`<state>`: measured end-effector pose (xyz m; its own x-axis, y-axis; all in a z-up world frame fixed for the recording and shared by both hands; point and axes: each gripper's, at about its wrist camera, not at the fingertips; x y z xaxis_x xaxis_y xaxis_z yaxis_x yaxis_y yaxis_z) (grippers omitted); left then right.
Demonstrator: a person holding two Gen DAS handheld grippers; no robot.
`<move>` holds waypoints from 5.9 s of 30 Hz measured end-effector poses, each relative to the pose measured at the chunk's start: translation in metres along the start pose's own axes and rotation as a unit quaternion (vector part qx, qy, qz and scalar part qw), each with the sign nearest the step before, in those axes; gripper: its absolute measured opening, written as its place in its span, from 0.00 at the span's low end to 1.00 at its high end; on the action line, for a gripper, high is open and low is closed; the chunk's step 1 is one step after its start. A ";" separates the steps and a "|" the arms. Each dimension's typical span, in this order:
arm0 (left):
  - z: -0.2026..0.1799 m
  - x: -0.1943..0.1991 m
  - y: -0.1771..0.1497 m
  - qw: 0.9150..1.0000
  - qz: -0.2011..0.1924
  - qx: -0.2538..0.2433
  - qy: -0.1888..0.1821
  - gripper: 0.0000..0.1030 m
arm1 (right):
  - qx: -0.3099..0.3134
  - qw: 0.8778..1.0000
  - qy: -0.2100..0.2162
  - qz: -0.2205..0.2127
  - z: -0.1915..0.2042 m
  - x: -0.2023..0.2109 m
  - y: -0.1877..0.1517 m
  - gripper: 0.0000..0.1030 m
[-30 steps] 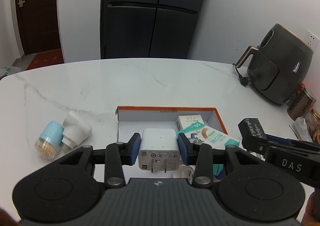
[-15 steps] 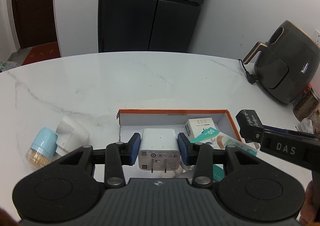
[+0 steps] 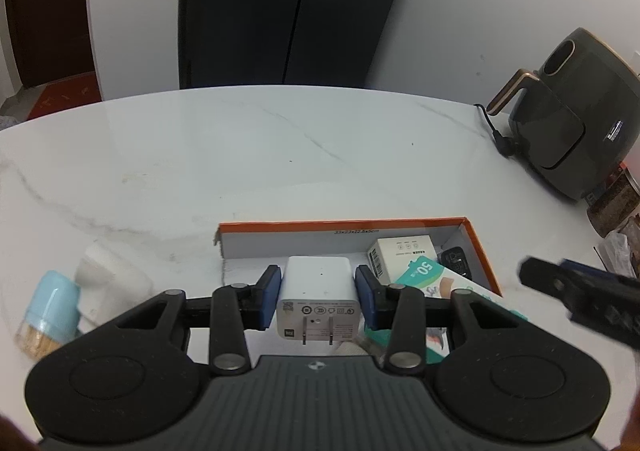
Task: Organize rigid objects
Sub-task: 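Lower the white charger into the tray and open the left gripper while the right releases the black charger, then move the left gripper to the blue-capped toothpick jar while the right approaches the white diffuser, then close the left gripper on the toothpick jar while the right grasps the white diffuser, then lift and carry the toothpick jar and white diffuser toward the tray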
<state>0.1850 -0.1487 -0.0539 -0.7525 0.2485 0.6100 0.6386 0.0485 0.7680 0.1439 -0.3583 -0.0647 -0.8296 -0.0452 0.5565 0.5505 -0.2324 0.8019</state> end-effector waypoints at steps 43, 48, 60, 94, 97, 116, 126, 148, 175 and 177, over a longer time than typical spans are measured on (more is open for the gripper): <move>0.147 0.101 -0.024 0.990 -0.011 0.066 0.125 0.84 | 0.061 0.990 0.126 0.023 0.160 0.044 -0.044 0.72; 0.163 0.082 -0.027 0.991 0.007 0.054 0.126 0.86 | 0.058 0.990 0.121 0.031 0.166 0.038 -0.050 0.72; 0.186 0.023 -0.038 0.994 0.055 0.021 0.091 0.86 | 0.039 0.994 0.096 0.047 0.174 0.019 -0.064 0.72; 0.244 0.061 -0.063 0.994 0.011 0.086 0.065 0.47 | 0.007 0.986 0.119 0.120 0.253 -0.100 -0.080 0.84; 0.244 0.063 -0.063 0.994 0.010 0.086 0.066 0.47 | 0.018 0.987 0.117 0.112 0.253 -0.094 -0.082 0.83; 0.212 0.101 -0.051 0.993 -0.022 0.078 0.080 0.47 | 0.038 0.984 0.153 0.077 0.240 -0.006 -0.075 0.83; 0.176 0.134 -0.059 0.992 -0.033 0.076 0.094 0.47 | 0.059 0.981 0.169 0.068 0.217 0.043 -0.073 0.83; 0.126 0.176 -0.070 0.988 -0.065 0.083 0.112 0.47 | 0.078 0.979 0.180 0.050 0.166 0.106 -0.073 0.83; 0.084 0.192 -0.081 0.990 -0.071 0.068 0.103 0.47 | 0.104 0.981 0.159 0.047 0.133 0.129 -0.073 0.84; 0.081 0.193 -0.082 0.990 -0.070 0.067 0.102 0.47 | 0.104 0.981 0.159 0.047 0.132 0.130 -0.073 0.83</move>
<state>0.0004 -0.0263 -0.0152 -0.8431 0.0295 0.5369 0.5312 0.2005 0.8232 0.0080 -0.2192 -0.0224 -0.7436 -0.3649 0.5602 0.6053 -0.0114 0.7959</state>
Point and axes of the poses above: each gripper's, at about its wrist camera, not at the fingertips, and x roughly against the way its jaws point, z to its left, y to its top, and after that the axes turned 13 degrees about -z, right-handed
